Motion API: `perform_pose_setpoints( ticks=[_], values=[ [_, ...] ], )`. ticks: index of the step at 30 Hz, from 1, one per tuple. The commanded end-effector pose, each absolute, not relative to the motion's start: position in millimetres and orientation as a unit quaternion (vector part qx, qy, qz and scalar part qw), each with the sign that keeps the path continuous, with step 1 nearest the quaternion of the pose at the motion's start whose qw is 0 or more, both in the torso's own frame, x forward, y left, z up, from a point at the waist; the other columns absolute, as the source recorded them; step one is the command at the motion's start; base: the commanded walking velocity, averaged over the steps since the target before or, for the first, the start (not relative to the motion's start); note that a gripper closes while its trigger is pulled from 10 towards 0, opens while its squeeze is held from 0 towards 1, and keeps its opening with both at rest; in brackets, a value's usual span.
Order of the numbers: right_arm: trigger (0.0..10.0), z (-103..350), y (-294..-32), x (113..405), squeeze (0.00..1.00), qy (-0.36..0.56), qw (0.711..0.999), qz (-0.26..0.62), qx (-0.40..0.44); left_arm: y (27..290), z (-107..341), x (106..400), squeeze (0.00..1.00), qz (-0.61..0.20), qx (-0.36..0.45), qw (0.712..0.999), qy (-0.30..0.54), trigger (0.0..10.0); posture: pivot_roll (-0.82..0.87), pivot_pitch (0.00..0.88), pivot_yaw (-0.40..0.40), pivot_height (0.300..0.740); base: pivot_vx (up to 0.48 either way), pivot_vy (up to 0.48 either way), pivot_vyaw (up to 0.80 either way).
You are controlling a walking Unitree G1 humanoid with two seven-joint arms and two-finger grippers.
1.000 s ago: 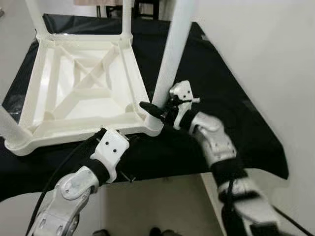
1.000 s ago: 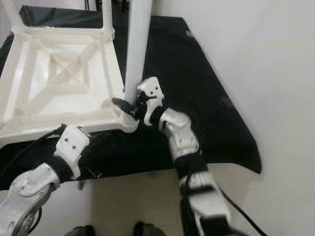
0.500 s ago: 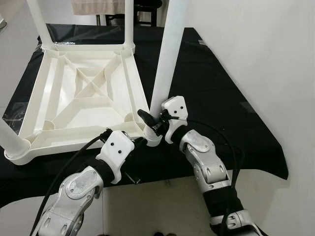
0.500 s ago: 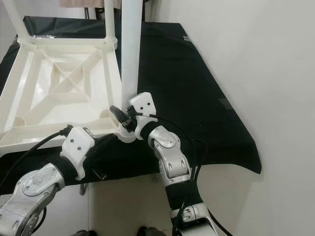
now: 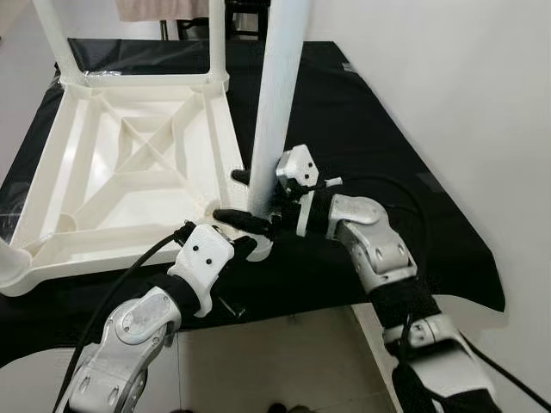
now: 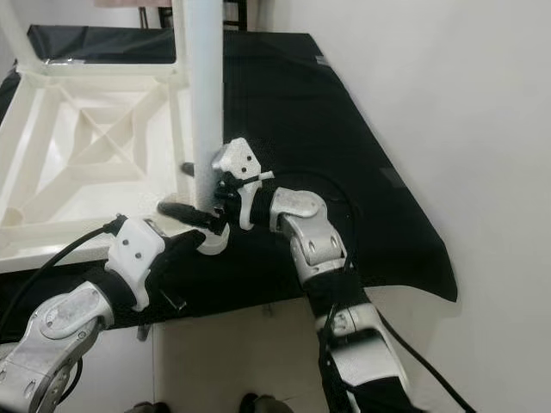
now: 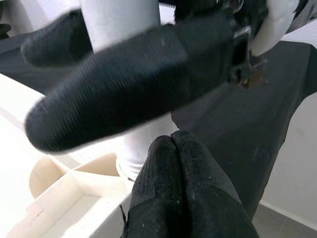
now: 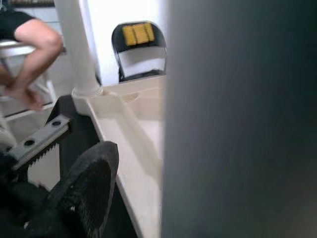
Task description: Building children table
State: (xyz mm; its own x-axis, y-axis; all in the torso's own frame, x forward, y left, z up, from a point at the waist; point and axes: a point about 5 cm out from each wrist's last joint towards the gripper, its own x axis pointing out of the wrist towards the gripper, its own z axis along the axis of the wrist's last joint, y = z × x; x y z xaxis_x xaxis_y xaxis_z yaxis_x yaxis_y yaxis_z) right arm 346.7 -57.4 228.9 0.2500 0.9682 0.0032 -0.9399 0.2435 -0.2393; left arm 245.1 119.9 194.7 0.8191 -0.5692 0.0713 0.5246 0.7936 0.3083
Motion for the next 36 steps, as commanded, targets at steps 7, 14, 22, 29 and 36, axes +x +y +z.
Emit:
perform_pose_setpoints(
  ticks=[7, 14, 22, 29, 36],
  values=[
    [0.0, 233.4, -49.3, 359.0, 0.00, -0.042, 0.736, 0.670, -0.086, 121.9, 193.3, 244.1, 0.00, -0.288, 0.141, 0.944, -0.077, 10.0, 0.10, 0.173, -0.145, 0.740, 0.000, 0.000, 0.00],
    [0.0, 232.4, -53.4, 361.0, 0.00, -0.034, 0.726, 0.682, -0.086, 122.4, 194.0, 243.7, 0.00, -0.286, 0.141, 0.945, -0.077, 10.0, 0.10, 0.178, -0.150, 0.740, 0.000, 0.000, 0.00],
    [0.0, 218.7, -72.5, 371.3, 0.00, -0.027, 0.792, 0.601, -0.103, 121.4, 194.1, 242.3, 0.00, -0.286, 0.140, 0.945, -0.076, 10.0, 0.10, 0.206, -0.160, 0.740, 0.000, 0.000, 0.00],
    [0.0, 185.1, -93.7, 375.5, 0.00, 0.012, 0.949, 0.309, -0.059, 123.1, 192.9, 240.8, 0.00, -0.287, 0.139, 0.945, -0.073, 10.0, 0.08, 0.220, -0.164, 0.740, 0.000, 0.000, 0.00],
    [0.0, 152.3, -78.8, 338.9, 0.00, 0.047, 0.957, 0.271, -0.097, 116.0, 189.6, 239.3, 0.00, -0.305, 0.132, 0.941, -0.067, 10.0, 0.07, 0.229, -0.148, 0.740, 0.000, 0.000, 0.00]
  ],
)
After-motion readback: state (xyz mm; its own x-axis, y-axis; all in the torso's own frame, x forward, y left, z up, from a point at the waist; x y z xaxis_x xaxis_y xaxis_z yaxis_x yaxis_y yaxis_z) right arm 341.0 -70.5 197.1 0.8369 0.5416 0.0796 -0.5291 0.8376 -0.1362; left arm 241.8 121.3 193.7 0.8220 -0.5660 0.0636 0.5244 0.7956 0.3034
